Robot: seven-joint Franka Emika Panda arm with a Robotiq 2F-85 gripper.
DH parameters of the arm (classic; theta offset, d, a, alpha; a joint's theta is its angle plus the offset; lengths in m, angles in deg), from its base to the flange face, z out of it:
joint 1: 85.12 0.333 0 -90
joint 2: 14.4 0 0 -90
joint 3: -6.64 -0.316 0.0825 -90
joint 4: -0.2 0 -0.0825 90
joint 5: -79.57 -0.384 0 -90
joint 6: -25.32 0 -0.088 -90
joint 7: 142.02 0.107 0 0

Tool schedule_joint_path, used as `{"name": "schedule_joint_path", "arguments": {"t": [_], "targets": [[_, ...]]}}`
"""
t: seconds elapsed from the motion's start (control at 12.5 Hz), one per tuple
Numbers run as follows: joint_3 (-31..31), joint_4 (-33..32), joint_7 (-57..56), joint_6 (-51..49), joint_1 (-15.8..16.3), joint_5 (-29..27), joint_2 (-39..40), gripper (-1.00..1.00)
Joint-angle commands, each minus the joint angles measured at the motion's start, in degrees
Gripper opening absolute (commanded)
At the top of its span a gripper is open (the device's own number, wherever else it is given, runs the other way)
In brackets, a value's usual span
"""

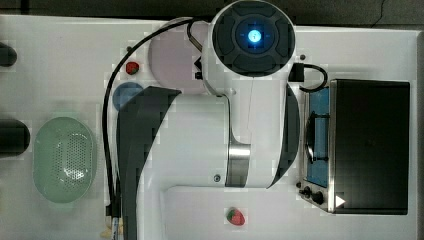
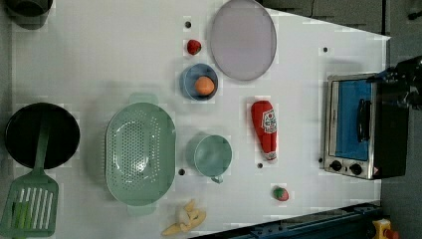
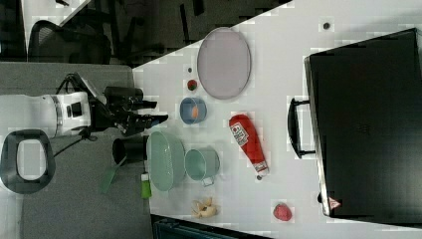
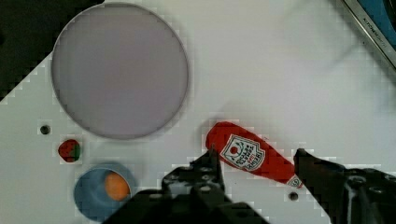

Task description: Pick Ketchup from the table and place it in strainer.

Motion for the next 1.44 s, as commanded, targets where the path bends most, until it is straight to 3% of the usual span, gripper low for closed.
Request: {"name": "schedule_joint_path", "arguments": {"t": [0.08,0.24,0.88,1.44], "targets": [[-1.8,-5.9,-1.0,-9.4,-5.6,0.3,-15.2,0.59],[-1.9,-6.2,-1.5,-9.4,-5.5,0.3,-14.9,1.0],[-3.4,-12.3,-10.1,-8.5,-5.0,0.2,-7.2,1.0],[-4.4,-19.9,-38.5,8.6,-3.7,0.3,1.6,1.0]]}}
